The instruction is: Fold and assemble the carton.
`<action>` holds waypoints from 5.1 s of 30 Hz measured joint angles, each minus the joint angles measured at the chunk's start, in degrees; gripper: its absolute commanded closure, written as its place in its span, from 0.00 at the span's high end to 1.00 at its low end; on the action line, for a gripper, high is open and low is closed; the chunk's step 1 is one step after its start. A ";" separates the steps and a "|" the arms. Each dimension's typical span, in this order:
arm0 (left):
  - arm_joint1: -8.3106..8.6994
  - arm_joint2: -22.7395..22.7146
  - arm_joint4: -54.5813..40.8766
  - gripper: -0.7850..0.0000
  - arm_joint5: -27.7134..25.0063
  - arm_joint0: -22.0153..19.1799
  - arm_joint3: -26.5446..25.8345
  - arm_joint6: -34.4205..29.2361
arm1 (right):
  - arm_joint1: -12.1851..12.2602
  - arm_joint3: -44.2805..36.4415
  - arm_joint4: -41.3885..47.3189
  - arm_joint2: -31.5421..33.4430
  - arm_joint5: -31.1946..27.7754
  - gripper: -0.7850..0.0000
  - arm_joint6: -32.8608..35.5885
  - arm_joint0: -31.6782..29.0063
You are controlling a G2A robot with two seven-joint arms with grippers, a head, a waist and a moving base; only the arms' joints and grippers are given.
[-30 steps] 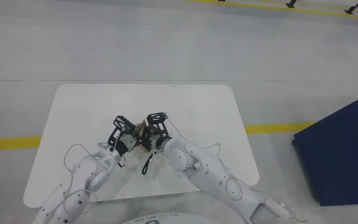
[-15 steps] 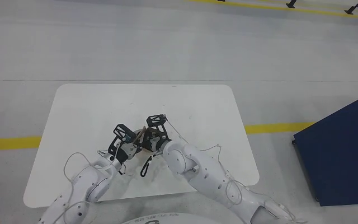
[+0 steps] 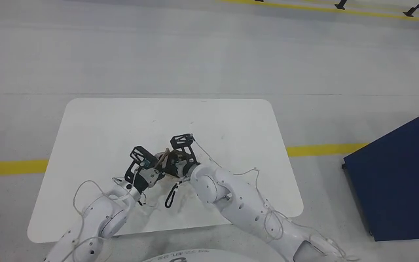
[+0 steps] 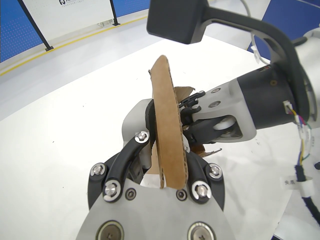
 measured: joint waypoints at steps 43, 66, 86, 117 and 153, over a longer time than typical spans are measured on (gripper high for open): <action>-0.15 -1.96 -11.32 0.00 -5.44 -0.47 4.96 0.92 | -3.46 1.76 -2.05 -5.04 3.86 0.00 7.25 5.22; -0.15 -1.96 -11.33 0.00 -5.44 -0.47 4.96 0.92 | -3.92 -4.16 -6.08 -4.43 14.23 0.00 23.45 7.28; -0.14 -1.97 -11.33 0.00 -5.43 -0.47 4.96 0.92 | -9.24 9.77 -0.89 -9.79 18.46 0.00 27.23 18.29; -0.14 -1.97 -11.33 0.00 -5.43 -0.47 4.96 0.92 | -6.85 4.29 1.05 -2.99 8.83 0.00 29.51 11.53; -0.15 -1.96 -11.33 0.00 -5.44 -0.47 4.96 0.92 | -8.39 12.71 0.03 -3.28 9.36 0.00 34.09 16.57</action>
